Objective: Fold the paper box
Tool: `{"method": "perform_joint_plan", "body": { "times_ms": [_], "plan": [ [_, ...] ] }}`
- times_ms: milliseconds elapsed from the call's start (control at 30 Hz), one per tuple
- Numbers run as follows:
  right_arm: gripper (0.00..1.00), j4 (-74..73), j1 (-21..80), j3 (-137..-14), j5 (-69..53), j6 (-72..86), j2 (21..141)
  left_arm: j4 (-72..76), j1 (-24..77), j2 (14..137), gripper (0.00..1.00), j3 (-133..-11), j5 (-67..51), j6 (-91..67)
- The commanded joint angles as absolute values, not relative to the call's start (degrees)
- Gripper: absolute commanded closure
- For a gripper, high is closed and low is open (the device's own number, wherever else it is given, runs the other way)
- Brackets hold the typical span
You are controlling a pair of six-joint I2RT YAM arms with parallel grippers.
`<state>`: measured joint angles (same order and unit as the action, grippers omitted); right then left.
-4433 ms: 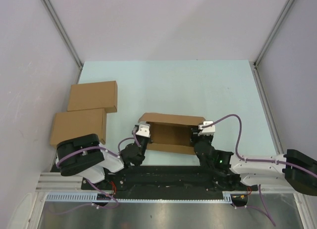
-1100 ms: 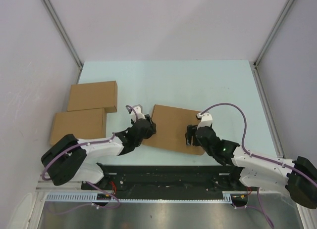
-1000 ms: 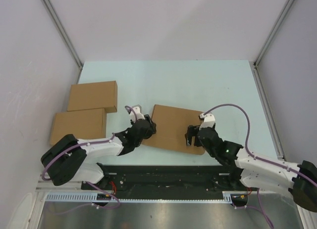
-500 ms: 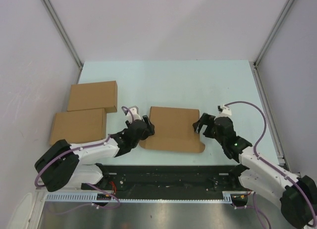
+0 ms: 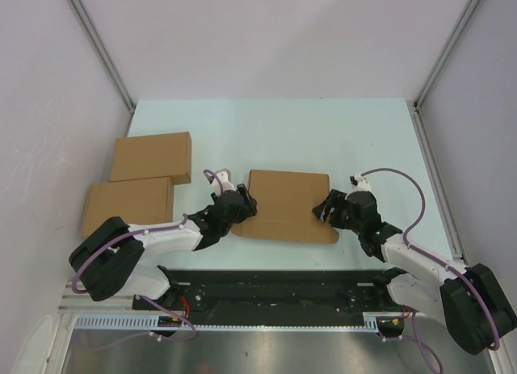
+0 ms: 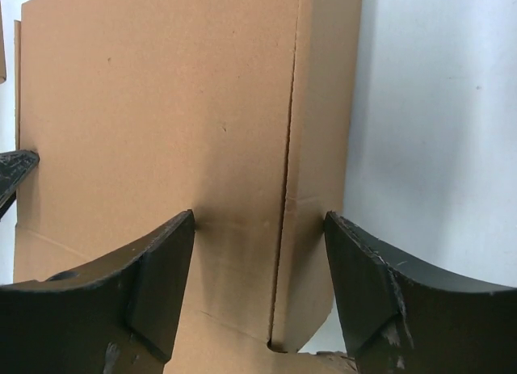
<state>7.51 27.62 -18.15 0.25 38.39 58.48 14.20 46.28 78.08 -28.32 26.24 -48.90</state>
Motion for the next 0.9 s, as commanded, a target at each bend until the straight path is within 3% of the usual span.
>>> {"method": "perform_joint_plan", "body": {
  "times_ms": [0, 200, 367, 533, 700, 833, 867],
  "plan": [
    [0.29, 8.8, 27.3, -17.1, -0.8, 38.3, 56.0, 9.0, 45.4, 80.7, 0.35, -28.7, 24.9, -47.5],
    [0.06, -2.4, 27.6, -26.0, 9.6, 32.8, 46.9, 4.6, 43.8, 73.3, 0.31, -32.6, 30.6, -45.9],
    [0.04, -1.9, 25.2, -35.3, 13.5, 27.9, 50.8, 0.4, 43.5, 62.8, 0.29, -36.6, 37.0, -43.5],
    [0.16, 6.7, 23.0, -44.5, 9.9, 25.0, 68.8, -2.1, 45.5, 54.9, 0.46, -34.6, 33.8, -43.7],
    [0.36, 11.9, 20.8, -51.5, 5.9, 23.8, 83.5, -5.0, 59.1, 47.5, 0.62, -28.1, 34.6, -45.9],
    [0.51, 13.2, 19.8, -55.6, 3.2, 23.9, 92.1, -2.8, 64.8, 45.3, 0.92, -21.6, 29.0, -46.0],
    [0.55, 13.0, 19.9, -57.4, 2.9, 23.8, 95.2, -2.6, 65.4, 45.3, 0.96, -20.8, 26.8, -45.7]
  ]
}}
